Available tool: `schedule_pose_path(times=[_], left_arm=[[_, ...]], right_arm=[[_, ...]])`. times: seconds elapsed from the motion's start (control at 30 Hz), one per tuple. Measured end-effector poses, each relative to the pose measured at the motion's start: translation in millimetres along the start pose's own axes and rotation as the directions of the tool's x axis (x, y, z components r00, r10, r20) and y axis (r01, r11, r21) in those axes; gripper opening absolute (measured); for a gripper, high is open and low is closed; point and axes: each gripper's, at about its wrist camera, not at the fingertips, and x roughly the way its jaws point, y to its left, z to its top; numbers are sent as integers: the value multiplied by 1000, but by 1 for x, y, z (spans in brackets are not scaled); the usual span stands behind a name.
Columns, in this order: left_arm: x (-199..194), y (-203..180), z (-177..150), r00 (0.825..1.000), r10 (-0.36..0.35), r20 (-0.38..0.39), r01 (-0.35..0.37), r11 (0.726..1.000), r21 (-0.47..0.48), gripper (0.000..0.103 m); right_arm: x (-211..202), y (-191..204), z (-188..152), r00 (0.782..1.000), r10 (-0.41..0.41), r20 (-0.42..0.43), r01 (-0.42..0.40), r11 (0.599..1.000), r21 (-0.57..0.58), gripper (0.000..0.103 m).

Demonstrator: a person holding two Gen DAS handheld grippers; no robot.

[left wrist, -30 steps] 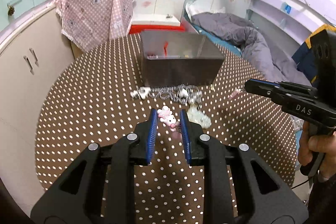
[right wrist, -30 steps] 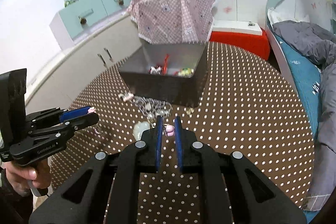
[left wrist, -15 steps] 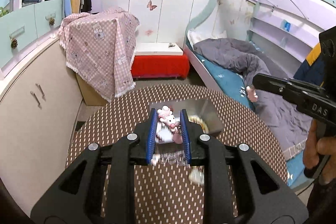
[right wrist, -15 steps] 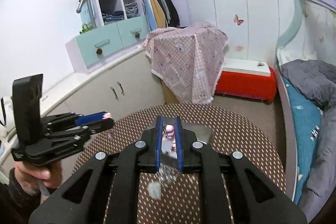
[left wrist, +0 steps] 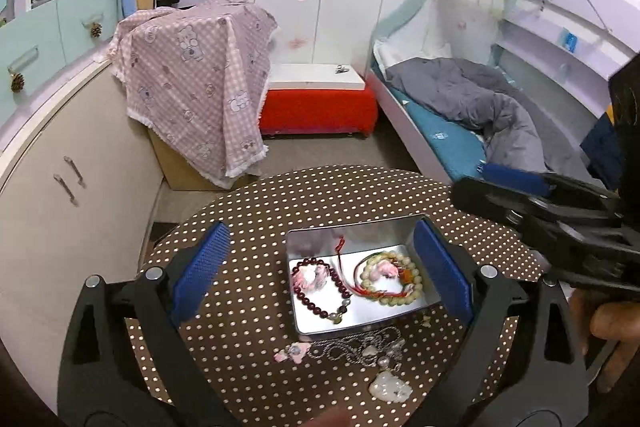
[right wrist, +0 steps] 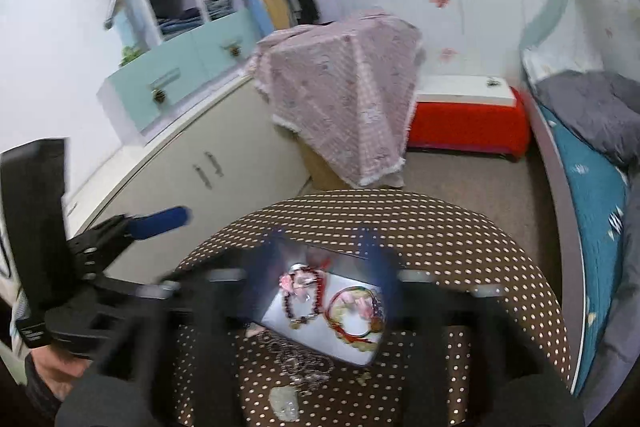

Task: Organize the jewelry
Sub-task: 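Lower both pink charms into the grey box and open both grippers, then move both grippers back toward the silver chain and small charms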

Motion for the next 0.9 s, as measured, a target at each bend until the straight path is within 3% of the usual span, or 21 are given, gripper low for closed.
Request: schedule_pose_path(times=[0.03, 0.07, 0.6, 0.9], left_arm=[[-1, 1, 0, 1000, 9, 1, -9, 1000, -5, 92], [-5, 3, -2, 1000, 24, 12, -24, 1000, -13, 92], [-76, 27, -24, 976, 155, 152, -142, 986, -91, 93], [-84, 37, -48, 974, 178, 140, -163, 980, -110, 93]], right_arm=[[-4, -2, -1, 1000, -9, 17, 9, 1000, 11, 94], [-9, -5, -2, 999, -20, 29, 19, 999, 25, 95], [-61, -11, -10, 989, -83, 121, 76, 995, 60, 95], [-75, -6, -24, 983, -129, 130, 126, 991, 32, 95]])
